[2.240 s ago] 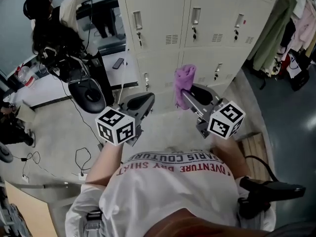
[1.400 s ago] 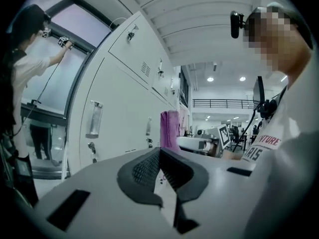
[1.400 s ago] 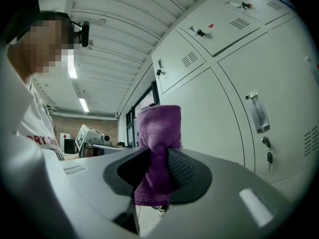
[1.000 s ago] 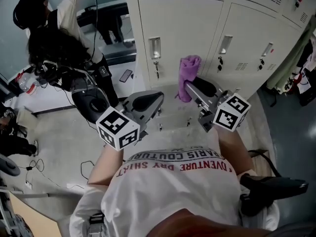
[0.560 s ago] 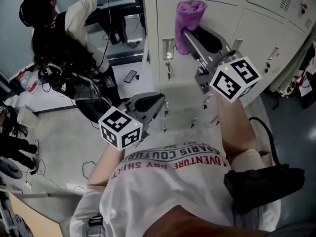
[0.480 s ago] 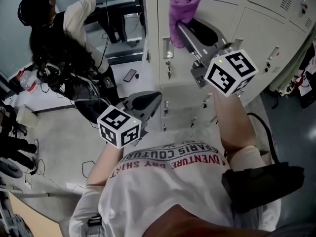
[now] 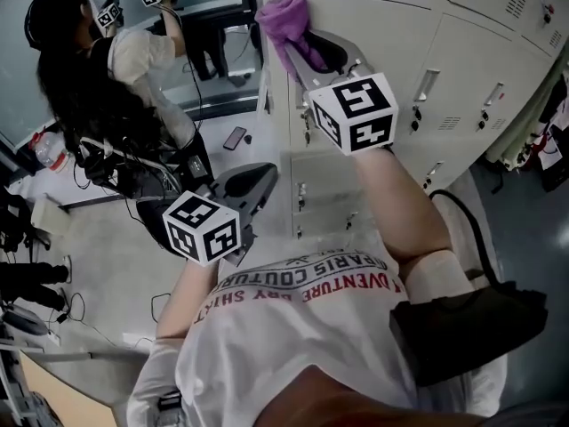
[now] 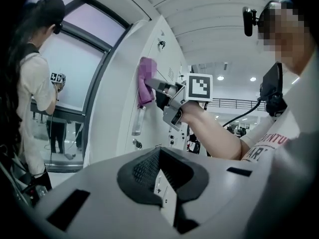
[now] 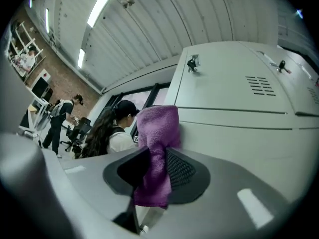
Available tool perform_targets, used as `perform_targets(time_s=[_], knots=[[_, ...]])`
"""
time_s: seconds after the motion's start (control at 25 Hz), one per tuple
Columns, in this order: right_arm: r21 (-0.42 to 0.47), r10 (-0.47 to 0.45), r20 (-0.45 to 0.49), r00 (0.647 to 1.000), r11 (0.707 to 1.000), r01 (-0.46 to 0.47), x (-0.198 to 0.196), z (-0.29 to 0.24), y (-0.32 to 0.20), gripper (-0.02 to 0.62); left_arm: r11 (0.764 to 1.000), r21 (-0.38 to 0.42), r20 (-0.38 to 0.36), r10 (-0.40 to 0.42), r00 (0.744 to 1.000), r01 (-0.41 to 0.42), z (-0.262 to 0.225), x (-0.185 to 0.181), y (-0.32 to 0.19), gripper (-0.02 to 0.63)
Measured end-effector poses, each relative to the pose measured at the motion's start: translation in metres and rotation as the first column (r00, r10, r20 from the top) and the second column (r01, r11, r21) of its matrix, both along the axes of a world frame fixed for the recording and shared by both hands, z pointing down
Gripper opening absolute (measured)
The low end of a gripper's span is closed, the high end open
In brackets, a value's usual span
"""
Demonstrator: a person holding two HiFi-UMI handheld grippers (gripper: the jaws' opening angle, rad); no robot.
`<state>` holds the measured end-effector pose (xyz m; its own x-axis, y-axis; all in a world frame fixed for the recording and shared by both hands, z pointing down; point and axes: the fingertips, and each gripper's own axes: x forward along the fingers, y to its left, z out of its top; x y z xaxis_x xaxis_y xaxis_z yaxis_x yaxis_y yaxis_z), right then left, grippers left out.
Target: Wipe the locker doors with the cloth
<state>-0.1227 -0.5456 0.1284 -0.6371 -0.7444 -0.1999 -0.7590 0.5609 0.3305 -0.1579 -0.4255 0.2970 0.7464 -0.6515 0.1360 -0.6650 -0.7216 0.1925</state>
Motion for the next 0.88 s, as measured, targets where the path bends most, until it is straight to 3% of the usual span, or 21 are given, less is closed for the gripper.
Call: perform_targets(time_s=[0.4,0.88], knots=[[0.023,0.055,-0.033,0.998,0.998,-0.055,0.016,-0.004,-0.005,0.092,1.0,0.003,-0.003,0.018,1.0,-0.018,0.0,0.006,-0.003,0.002],[-0.022,0.261,0.083,0.962,0.965,-0.26,0.147,-0.012,-0.033,0.092,0.993,-0.016,0.014,0.115,0.993,-0.114,0.008,0.06,-0.011,0.002]])
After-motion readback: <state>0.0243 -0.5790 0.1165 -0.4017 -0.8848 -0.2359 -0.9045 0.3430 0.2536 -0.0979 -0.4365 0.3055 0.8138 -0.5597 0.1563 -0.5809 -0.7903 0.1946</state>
